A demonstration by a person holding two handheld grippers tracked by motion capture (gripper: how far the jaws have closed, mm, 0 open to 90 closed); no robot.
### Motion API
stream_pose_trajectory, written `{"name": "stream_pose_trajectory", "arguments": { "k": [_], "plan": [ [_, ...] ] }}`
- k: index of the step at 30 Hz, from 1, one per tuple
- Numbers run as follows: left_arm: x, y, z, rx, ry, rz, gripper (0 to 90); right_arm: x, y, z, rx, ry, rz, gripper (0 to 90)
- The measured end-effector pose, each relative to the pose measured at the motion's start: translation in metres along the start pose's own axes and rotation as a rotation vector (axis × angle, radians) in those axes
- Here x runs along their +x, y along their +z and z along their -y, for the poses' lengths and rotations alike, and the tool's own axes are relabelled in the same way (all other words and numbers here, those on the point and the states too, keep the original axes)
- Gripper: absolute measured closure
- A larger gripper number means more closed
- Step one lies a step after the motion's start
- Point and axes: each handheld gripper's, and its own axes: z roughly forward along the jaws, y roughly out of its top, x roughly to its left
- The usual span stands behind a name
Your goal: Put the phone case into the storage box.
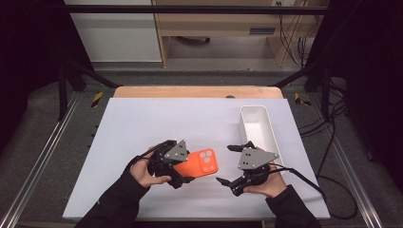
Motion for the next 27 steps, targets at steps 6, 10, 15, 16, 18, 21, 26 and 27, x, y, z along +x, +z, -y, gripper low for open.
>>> {"name": "stream_pose_trajectory", "arguments": {
  "k": [6,10,15,16,18,21,26,27],
  "plan": [
    [-0.0010,-0.0005,-0.0003,-0.006,0.012,0.011,15.5,0.0046,0.0016,-0.0020,0.017,-0.036,-0.017,2.4],
    [-0.0028,-0.0015,-0.0014,-0.014,0.026,0.016,15.5,0.0071,0.0027,-0.0038,0.023,-0.055,-0.030,2.4],
    [-0.0054,-0.0029,-0.0035,-0.020,0.042,0.018,15.5,0.0085,0.0040,-0.0052,0.020,-0.073,-0.035,3.0],
    [-0.0056,-0.0030,-0.0039,-0.019,0.044,0.023,15.5,0.0084,0.0041,-0.0050,0.019,-0.073,-0.038,3.1],
    [-0.0066,-0.0028,-0.0046,-0.019,0.049,0.024,15.5,0.0086,0.0046,-0.0048,0.016,-0.075,-0.046,3.1],
    [-0.0079,-0.0023,-0.0060,-0.018,0.058,0.029,15.5,0.0090,0.0055,-0.0045,0.010,-0.084,-0.050,3.4],
    [-0.0099,-0.0012,-0.0088,-0.027,0.069,0.037,15.5,0.0082,0.0074,-0.0039,-0.008,-0.091,-0.064,4.3],
    [-0.0099,-0.0012,-0.0088,-0.027,0.069,0.037,15.5,0.0082,0.0074,-0.0039,-0.008,-0.091,-0.064,4.3]
  ]
}}
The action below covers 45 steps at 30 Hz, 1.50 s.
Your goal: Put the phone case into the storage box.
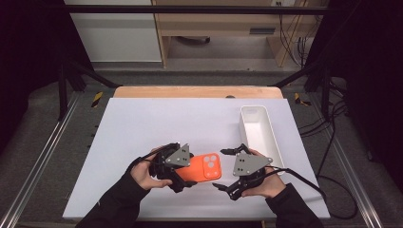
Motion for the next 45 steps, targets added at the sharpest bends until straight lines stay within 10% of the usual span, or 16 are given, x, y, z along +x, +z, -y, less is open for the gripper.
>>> {"name": "stream_pose_trajectory", "arguments": {
  "k": [45],
  "plan": [
    [-0.009,0.004,-0.006,-0.043,0.089,0.057,15.5,-0.006,0.018,0.009,-0.076,-0.009,-0.207,12.3]
  ]
}}
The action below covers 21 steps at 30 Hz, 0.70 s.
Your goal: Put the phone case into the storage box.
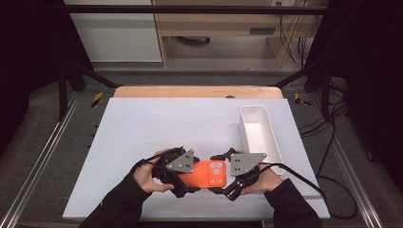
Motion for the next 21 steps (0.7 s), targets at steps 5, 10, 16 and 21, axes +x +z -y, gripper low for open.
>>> {"name": "stream_pose_trajectory", "arguments": {
  "k": [5,10,16,21],
  "plan": [
    [-0.0007,-0.0005,0.0006,-0.007,0.010,0.005,15.5,0.0000,0.0005,0.0006,-0.009,-0.003,-0.013,13.4],
    [-0.0013,-0.0006,0.0012,-0.010,0.014,0.010,15.5,-0.0003,0.0005,0.0009,-0.016,-0.005,-0.029,14.5],
    [-0.0017,-0.0015,0.0013,-0.014,0.022,0.011,15.5,-0.0006,-0.0010,0.0004,-0.022,0.002,-0.044,15.5],
    [-0.0017,-0.0013,0.0017,-0.022,0.015,0.017,15.5,-0.0011,-0.0014,0.0003,-0.025,0.009,-0.054,15.8]
  ]
}}
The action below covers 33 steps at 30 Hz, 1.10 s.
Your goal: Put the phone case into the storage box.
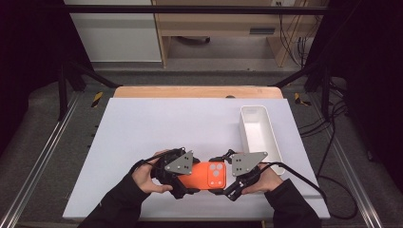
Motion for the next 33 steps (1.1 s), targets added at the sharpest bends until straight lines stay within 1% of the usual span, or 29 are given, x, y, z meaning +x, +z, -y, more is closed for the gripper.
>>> {"name": "stream_pose_trajectory", "arguments": {
  "k": [7,12,13,14,16,19,21,23,24,26,27,28,29,31,33],
  "plan": [
    [0.001,0.000,0.000,0.003,-0.015,0.012,15.4,-0.001,0.000,0.000,0.005,0.018,-0.014,16.2],
    [0.001,0.000,0.000,0.000,-0.018,0.012,15.3,-0.002,-0.001,-0.001,0.008,0.024,-0.015,16.4],
    [0.001,0.000,0.000,-0.001,-0.025,0.016,15.3,-0.002,-0.001,-0.001,0.009,0.027,-0.017,16.4],
    [0.001,0.001,0.000,0.004,-0.025,0.017,15.3,-0.002,-0.001,-0.001,0.011,0.027,-0.017,16.5],
    [0.001,0.001,0.000,0.006,-0.023,0.015,15.2,-0.002,-0.001,-0.001,0.014,0.028,-0.019,16.5],
    [0.002,0.001,0.000,0.003,-0.031,0.004,14.6,-0.002,-0.001,-0.001,0.016,0.032,-0.009,16.5],
    [0.003,0.001,0.000,0.003,-0.050,0.004,13.4,-0.002,-0.002,-0.002,0.015,0.036,-0.005,16.5],
    [0.004,0.001,0.000,0.009,-0.053,-0.003,11.2,-0.003,-0.003,-0.002,0.013,0.036,0.001,16.5],
    [0.004,0.000,0.001,0.007,-0.067,-0.004,10.8,-0.003,-0.004,-0.003,0.012,0.037,0.003,16.5],
    [0.004,0.000,0.001,0.006,-0.079,-0.007,8.0,-0.004,-0.006,-0.004,0.016,0.038,0.009,16.5],
    [0.004,0.000,0.001,0.006,-0.079,-0.007,6.9,-0.004,-0.006,-0.004,0.016,0.038,0.009,16.5],
    [0.005,-0.001,0.002,-0.002,-0.089,-0.012,5.9,-0.004,-0.008,-0.004,0.022,0.038,0.018,16.4],
    [0.005,-0.001,0.002,-0.002,-0.089,-0.012,5.3,-0.004,-0.009,-0.005,0.026,0.036,0.023,16.4],
    [0.006,-0.002,0.003,-0.016,-0.108,-0.016,4.0,-0.005,-0.011,-0.006,0.033,0.031,0.028,16.4],
    [0.006,-0.002,0.004,-0.018,-0.113,-0.017,3.8,-0.005,-0.012,-0.006,0.037,0.035,0.024,16.4]
  ]
}}
